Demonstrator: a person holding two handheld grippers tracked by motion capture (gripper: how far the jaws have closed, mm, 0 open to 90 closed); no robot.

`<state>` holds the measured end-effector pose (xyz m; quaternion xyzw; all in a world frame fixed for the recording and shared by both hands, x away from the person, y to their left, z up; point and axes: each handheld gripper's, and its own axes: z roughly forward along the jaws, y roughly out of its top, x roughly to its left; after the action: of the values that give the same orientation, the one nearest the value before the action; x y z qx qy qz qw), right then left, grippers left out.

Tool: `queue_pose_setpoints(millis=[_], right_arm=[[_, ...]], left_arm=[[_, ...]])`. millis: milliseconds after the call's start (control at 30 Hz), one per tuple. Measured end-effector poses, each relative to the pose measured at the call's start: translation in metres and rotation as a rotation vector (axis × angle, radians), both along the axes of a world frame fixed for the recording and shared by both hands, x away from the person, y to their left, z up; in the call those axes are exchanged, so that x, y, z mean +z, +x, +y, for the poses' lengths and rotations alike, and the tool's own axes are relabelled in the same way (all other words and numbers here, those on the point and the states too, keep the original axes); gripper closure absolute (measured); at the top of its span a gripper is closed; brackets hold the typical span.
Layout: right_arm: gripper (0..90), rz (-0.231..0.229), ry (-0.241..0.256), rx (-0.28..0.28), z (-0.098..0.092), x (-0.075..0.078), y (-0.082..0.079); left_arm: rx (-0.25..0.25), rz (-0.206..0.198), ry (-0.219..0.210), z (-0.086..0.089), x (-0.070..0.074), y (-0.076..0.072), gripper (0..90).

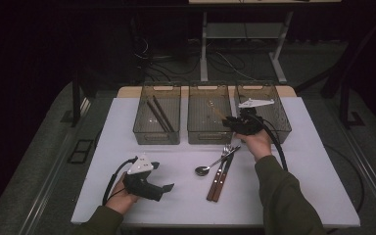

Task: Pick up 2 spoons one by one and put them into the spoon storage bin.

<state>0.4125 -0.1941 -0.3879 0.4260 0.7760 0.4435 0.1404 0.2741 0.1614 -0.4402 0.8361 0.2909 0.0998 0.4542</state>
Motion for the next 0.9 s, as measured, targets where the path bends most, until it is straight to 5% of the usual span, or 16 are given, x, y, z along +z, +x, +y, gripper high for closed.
queue_pose_setpoints(millis=[333, 500, 900], right_arm=[[70.0, 0.017, -0.032, -0.017, 0.011, -0.007, 0.008], [54.4, -0.002, -0.016, -0.015, 0.01, -0.006, 0.007], [45.3, -0.009, 0.046, 0.01, -0.007, 0.008, -0.014]], left_arm=[[-0.004, 0.0, -0.002, 0.0, 0.0, -0.001, 6.4], [-0.004, 0.0, -0.002, 0.0, 0.0, 0.0, 6.4], [-0.004, 0.001, 0.001, 0.0, 0.0, 0.0, 6.4]])
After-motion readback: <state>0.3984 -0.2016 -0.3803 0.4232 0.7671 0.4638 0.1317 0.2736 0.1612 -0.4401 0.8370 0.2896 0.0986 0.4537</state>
